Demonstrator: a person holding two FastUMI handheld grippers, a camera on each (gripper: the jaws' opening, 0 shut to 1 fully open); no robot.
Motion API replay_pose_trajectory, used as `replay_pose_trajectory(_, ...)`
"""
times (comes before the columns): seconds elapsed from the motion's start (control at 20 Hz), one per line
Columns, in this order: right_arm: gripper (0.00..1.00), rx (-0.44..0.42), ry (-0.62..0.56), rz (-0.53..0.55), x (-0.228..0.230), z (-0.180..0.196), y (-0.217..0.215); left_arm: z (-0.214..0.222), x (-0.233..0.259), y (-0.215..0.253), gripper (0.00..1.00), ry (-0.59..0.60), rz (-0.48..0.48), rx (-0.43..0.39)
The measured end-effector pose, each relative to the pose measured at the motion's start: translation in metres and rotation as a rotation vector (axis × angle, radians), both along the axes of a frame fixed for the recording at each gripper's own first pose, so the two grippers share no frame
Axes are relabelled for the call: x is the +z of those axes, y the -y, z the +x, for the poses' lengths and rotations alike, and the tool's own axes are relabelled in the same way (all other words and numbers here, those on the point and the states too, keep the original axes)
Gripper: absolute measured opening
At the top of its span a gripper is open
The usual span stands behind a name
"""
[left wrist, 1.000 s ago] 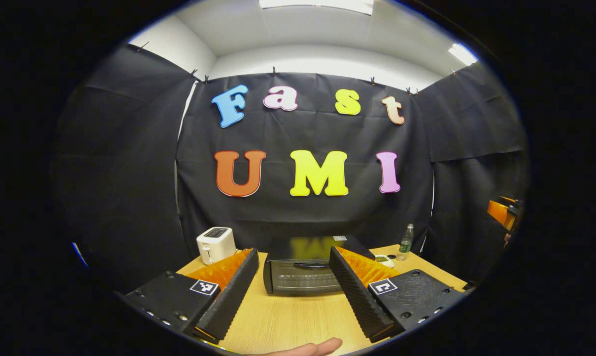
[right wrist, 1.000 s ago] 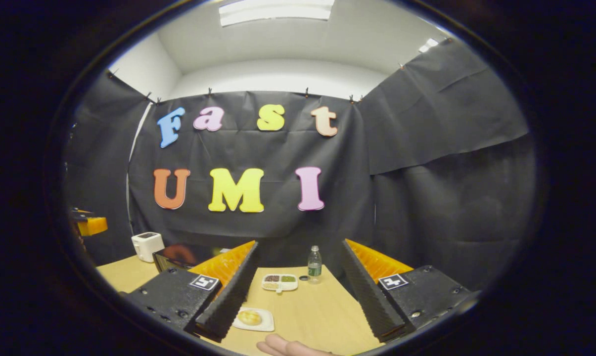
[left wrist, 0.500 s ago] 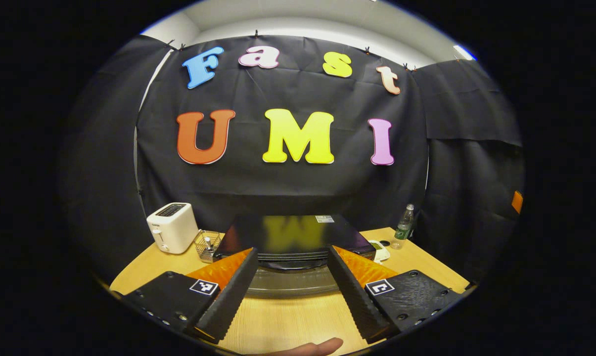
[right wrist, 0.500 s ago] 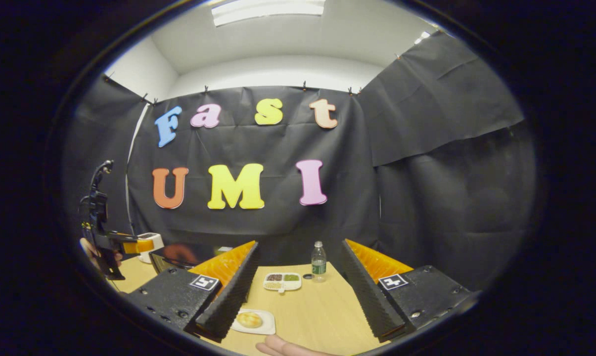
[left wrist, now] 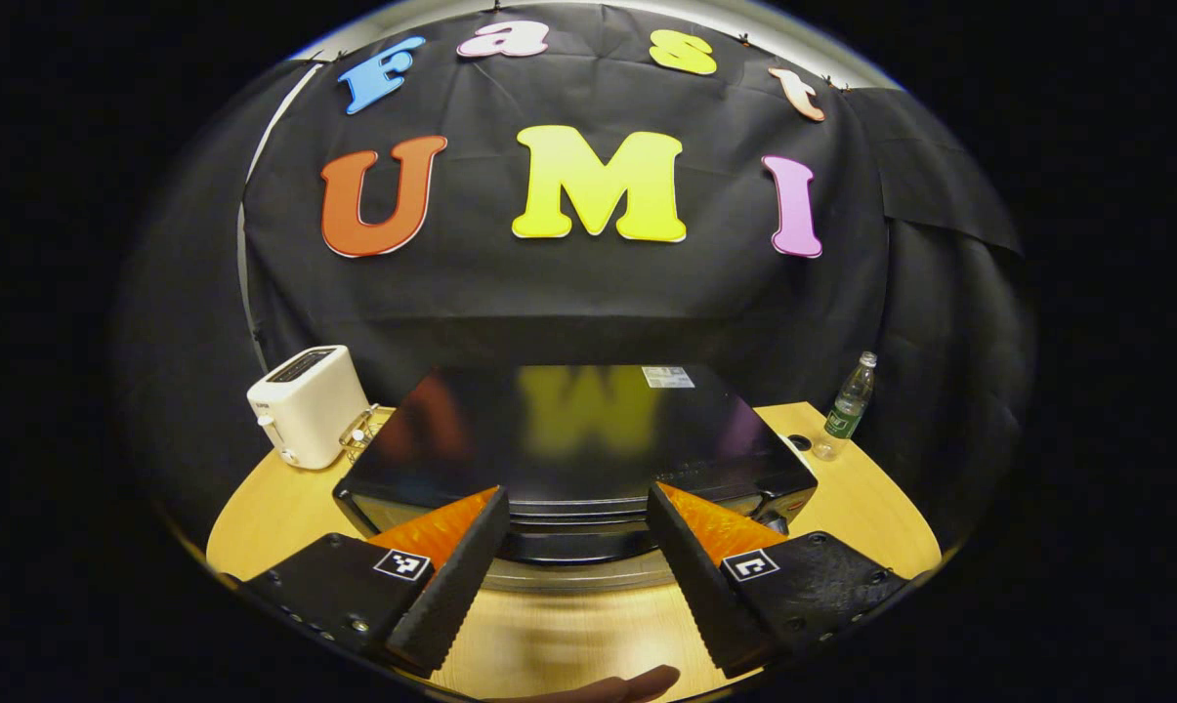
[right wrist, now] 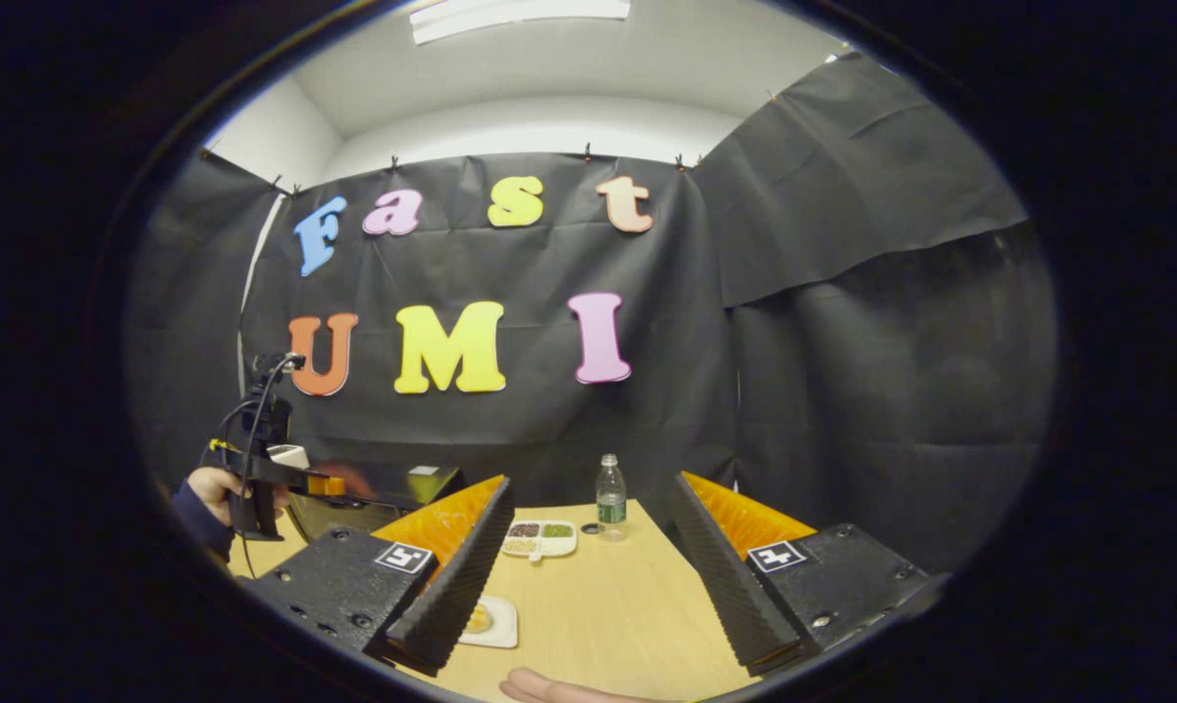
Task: Open the electric oven with the left hand, put the food in, and close the electric oven.
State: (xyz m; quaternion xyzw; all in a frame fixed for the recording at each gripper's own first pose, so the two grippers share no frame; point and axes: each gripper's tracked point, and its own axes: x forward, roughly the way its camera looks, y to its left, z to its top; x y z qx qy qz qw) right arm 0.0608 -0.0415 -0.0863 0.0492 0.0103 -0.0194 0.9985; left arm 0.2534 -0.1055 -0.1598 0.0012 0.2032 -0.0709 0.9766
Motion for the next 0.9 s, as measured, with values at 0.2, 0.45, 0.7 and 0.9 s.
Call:
replay_pose_trajectory(0.2,1.0,0.007,-0.01,0.018,-0.004,-0.004,-0.002,0.002,-0.007,-0.006,0.94,-0.025,0.006,0.028)
replay_pose_trajectory(0.45,1.0,0.037,0.0,-0.007,-0.005,-0.017,-0.014,-0.006,-0.009,-0.006,1.0,-0.008,0.023,0.021)
replay_pose_trajectory(0.7,1.0,0.038,-0.003,0.001,-0.007,-0.035,-0.02,-0.027,-0.012,-0.006,0.95,-0.011,0.015,0.016)
replay_pose_trajectory(0.9,1.0,0.031,-0.003,0.009,-0.006,-0.05,-0.021,-0.058,-0.044,-0.001,0.94,-0.134,-0.023,0.008)
